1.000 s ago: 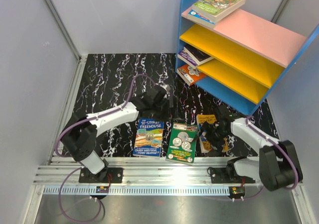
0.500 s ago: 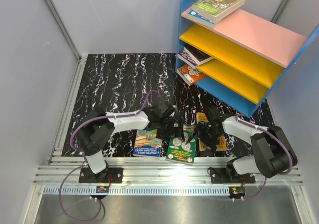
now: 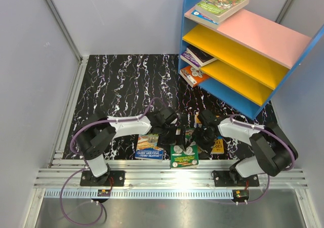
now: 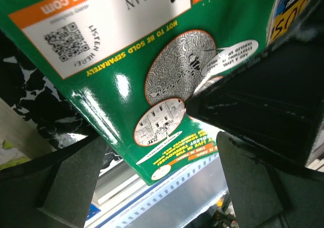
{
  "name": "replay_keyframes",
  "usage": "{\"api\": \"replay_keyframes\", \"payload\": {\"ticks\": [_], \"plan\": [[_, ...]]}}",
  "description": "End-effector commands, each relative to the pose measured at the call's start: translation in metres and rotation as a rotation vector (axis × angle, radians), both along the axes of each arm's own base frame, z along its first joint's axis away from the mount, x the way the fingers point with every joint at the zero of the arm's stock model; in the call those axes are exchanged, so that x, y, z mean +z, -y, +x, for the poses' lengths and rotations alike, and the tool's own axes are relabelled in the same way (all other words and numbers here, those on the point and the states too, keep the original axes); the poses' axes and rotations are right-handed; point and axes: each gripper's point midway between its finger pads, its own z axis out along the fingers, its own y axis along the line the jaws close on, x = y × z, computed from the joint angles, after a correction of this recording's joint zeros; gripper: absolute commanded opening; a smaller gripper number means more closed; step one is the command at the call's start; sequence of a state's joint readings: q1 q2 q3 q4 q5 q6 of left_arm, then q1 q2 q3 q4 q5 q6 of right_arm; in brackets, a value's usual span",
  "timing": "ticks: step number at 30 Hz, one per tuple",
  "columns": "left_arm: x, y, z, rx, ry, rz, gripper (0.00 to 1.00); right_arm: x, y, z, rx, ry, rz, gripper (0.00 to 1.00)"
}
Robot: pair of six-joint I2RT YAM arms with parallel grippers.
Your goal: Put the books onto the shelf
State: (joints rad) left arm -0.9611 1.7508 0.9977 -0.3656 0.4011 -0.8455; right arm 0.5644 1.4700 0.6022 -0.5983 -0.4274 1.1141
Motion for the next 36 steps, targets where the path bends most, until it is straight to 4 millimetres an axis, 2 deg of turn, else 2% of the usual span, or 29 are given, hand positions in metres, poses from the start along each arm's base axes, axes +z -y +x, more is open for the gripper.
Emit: {"api": "replay_keyframes", "payload": {"ticks": [1,2,3,5,6,10,11,12,13,14,15,16,17,18,19,20,22,23,25,28,29,31,32,34,36], "plan": [[-0.013,0.027,-0.015,-0.023,0.008,-0.1,0.99,-0.066,0.016,-0.052,0.095,-0.027,-0.068,0.66],[-0.016,0.022,-0.018,-0.019,-0.001,-0.089,0.99,-0.062,0.014,-0.05,0.09,-0.007,-0.052,0.53],[-0.018,0.02,-0.019,-0.014,-0.002,-0.085,0.99,-0.061,0.014,-0.052,0.082,-0.003,-0.048,0.36],[-0.018,0.015,-0.022,-0.008,-0.003,-0.086,0.99,-0.053,0.008,-0.048,0.076,0.039,-0.01,0.24],[-0.019,0.014,-0.023,-0.004,0.0,-0.085,0.99,-0.05,0.006,-0.047,0.066,0.046,0.0,0.12],[-0.011,0.005,-0.02,-0.004,0.032,-0.052,0.99,-0.028,-0.005,-0.038,0.068,0.1,0.056,0.01],[0.003,0.006,-0.015,-0.024,0.078,-0.065,0.99,-0.019,-0.004,-0.038,0.069,0.105,0.056,0.01],[0.006,0.001,-0.006,-0.018,0.136,-0.033,0.99,-0.009,-0.009,-0.032,0.077,0.13,0.07,0.01],[0.008,-0.015,-0.007,-0.028,0.147,0.045,0.99,-0.003,-0.009,-0.028,0.078,0.15,0.067,0.01],[0.026,-0.014,0.005,-0.06,0.23,0.049,0.99,0.007,-0.007,-0.029,0.078,0.151,0.064,0.02],[0.042,-0.023,0.02,-0.041,0.327,0.088,0.99,0.02,-0.013,-0.021,0.077,0.182,0.083,0.02],[0.051,-0.042,0.02,-0.052,0.352,0.16,0.99,0.027,-0.015,-0.018,0.077,0.198,0.089,0.03],[0.076,-0.042,0.033,-0.073,0.439,0.155,0.99,0.036,-0.015,-0.017,0.074,0.204,0.092,0.04],[0.102,-0.051,0.044,-0.054,0.536,0.16,0.99,0.049,-0.022,-0.009,0.071,0.232,0.112,0.04],[0.115,-0.063,0.045,-0.069,0.57,0.188,0.99,0.056,-0.025,-0.007,0.074,0.24,0.123,0.04],[0.141,-0.064,0.052,-0.1,0.648,0.164,0.99,0.059,-0.026,-0.005,0.076,0.237,0.121,0.03],[0.186,-0.072,0.051,-0.119,0.747,0.109,0.99,0.073,-0.035,0.004,0.088,0.257,0.144,0.03],[0.199,-0.074,0.049,-0.177,0.797,0.082,0.99,0.071,-0.037,0.005,0.095,0.241,0.138,0.02],[0.227,-0.074,0.033,-0.231,0.845,-0.02,0.99,0.083,-0.049,0.012,0.122,0.247,0.172,0.02],[0.232,-0.076,0.012,-0.32,0.894,-0.052,0.99,0.089,-0.067,0.023,0.166,0.214,0.2,0.01],[0.229,-0.076,0.008,-0.346,0.899,-0.054,0.99,0.102,-0.077,0.031,0.183,0.235,0.231,0.01],[0.217,-0.079,-0.002,-0.38,0.901,-0.026,0.99,0.108,-0.089,0.033,0.214,0.202,0.275,0.0],[0.214,-0.079,-0.006,-0.397,0.903,-0.026,0.99,0.12,-0.098,0.04,0.235,0.22,0.308,0.0],[0.205,-0.078,-0.016,-0.434,0.908,-0.01,0.99,0.125,-0.106,0.041,0.264,0.179,0.332,0.0],[0.201,-0.077,-0.023,-0.46,0.926,0.027,0.99,0.143,-0.118,0.047,0.297,0.191,0.386,0.0]]}}
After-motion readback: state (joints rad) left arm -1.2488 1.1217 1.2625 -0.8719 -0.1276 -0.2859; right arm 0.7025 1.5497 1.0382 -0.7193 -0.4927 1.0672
